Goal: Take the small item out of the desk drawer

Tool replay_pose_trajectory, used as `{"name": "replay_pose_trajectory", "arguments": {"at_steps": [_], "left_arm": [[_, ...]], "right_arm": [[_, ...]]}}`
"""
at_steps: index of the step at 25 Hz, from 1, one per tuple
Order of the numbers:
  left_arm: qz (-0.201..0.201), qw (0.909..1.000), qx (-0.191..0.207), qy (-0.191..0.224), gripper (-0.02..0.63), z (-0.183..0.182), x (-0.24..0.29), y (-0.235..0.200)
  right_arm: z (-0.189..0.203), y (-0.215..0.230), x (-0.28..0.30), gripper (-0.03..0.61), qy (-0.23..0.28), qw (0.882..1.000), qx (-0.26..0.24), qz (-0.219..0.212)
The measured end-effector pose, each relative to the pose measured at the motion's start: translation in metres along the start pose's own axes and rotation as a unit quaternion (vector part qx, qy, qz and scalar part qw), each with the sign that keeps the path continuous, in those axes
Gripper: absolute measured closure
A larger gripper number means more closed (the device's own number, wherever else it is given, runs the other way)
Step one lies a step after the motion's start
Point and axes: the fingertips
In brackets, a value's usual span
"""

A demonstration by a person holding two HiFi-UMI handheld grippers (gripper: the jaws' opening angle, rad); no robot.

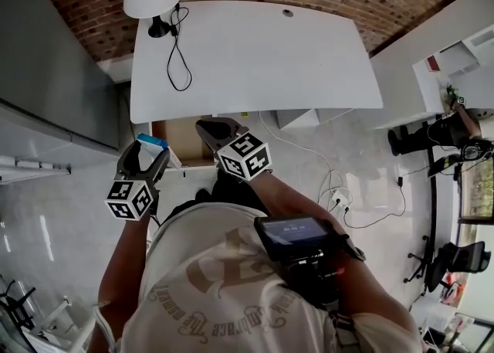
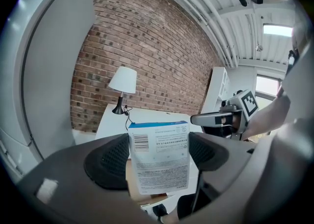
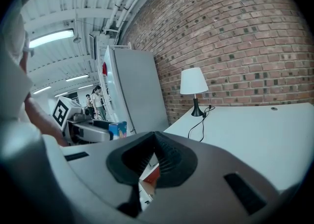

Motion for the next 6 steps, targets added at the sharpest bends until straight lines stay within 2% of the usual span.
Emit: {"name": "replay_pose_trajectory", "arguments": {"at_steps": [6], "left_arm": [[-0.009,0.9999,-0.004,-0.004,0.233,0.0044,0.0014,0.0008]], "right_arm": [[-0.0027,0.0012,-0.0014,0.572,0.005,1.000,0.004,-0.004]]}}
Point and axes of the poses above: the fingertips, and each gripper's own axes: x forward along the fingers, y to its right, z out of its underside, and after that the axes turned 12 degrees about y, right-handed
